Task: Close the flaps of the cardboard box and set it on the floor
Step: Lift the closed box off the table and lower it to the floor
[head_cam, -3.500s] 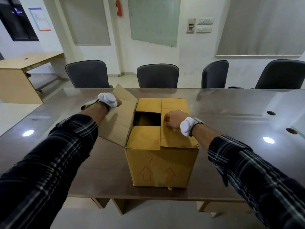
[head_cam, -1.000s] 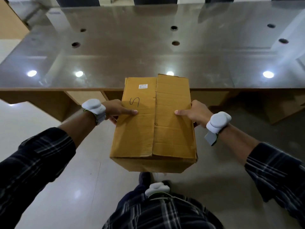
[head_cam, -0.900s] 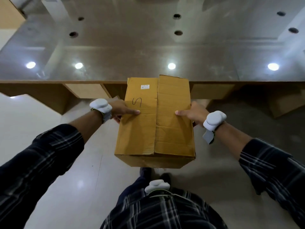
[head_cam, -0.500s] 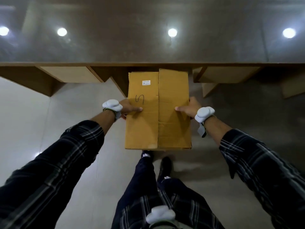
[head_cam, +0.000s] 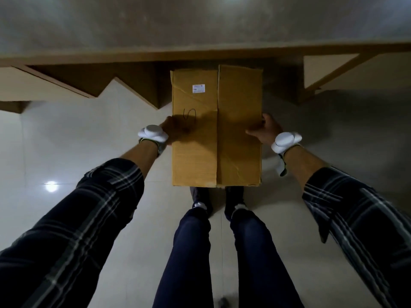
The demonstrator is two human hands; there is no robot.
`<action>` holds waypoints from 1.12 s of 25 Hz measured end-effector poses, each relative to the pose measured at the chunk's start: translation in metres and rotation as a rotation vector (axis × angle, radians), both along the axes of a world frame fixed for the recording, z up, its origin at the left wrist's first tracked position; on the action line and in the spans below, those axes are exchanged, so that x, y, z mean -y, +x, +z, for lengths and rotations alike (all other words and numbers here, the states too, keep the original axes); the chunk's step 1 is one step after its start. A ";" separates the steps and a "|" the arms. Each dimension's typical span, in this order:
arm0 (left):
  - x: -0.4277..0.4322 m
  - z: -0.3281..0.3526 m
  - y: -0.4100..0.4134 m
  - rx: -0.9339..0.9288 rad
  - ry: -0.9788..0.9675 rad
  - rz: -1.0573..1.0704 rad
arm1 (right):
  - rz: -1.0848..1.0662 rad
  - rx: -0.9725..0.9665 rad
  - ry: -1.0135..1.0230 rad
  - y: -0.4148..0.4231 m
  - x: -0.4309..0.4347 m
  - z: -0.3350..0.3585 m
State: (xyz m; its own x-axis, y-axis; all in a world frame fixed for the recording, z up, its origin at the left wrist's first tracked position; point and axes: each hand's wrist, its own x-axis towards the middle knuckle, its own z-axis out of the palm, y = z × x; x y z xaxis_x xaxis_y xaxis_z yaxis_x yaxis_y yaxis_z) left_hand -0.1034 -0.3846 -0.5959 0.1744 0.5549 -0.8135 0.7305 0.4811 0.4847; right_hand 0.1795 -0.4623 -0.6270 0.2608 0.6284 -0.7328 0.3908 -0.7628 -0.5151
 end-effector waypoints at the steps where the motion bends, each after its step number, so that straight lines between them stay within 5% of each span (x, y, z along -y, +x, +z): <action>1: -0.003 -0.013 0.004 0.016 0.021 -0.003 | 0.006 -0.001 0.005 0.003 -0.005 -0.018; 12: -0.018 -0.175 0.007 0.095 0.027 0.211 | 0.024 -0.029 -0.028 0.030 -0.026 -0.208; 16: -0.009 -0.192 -0.008 0.106 0.020 0.298 | -0.135 -0.090 0.002 0.014 -0.020 -0.180; 18: 0.010 -0.187 -0.022 0.094 -0.167 0.356 | -0.165 -0.136 -0.177 0.010 -0.001 -0.168; 21: 0.053 -0.183 -0.039 -0.011 -0.629 0.277 | -0.261 -0.325 -0.734 -0.002 0.041 -0.155; 22: 0.059 -0.188 -0.038 0.008 -0.675 0.338 | -0.320 -0.394 -0.751 -0.004 0.049 -0.158; 28: 0.010 -0.201 -0.002 0.107 -0.190 0.672 | -0.507 -0.278 -0.257 0.003 -0.009 -0.175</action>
State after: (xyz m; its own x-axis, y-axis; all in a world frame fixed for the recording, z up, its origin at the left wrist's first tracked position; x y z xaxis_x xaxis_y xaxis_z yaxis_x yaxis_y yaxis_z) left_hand -0.1056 -0.3946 -0.7967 -0.0721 0.4207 -0.9043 0.1985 0.8946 0.4003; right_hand 0.1827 -0.4531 -0.8016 0.2579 0.2712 -0.9273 -0.1743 -0.9310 -0.3208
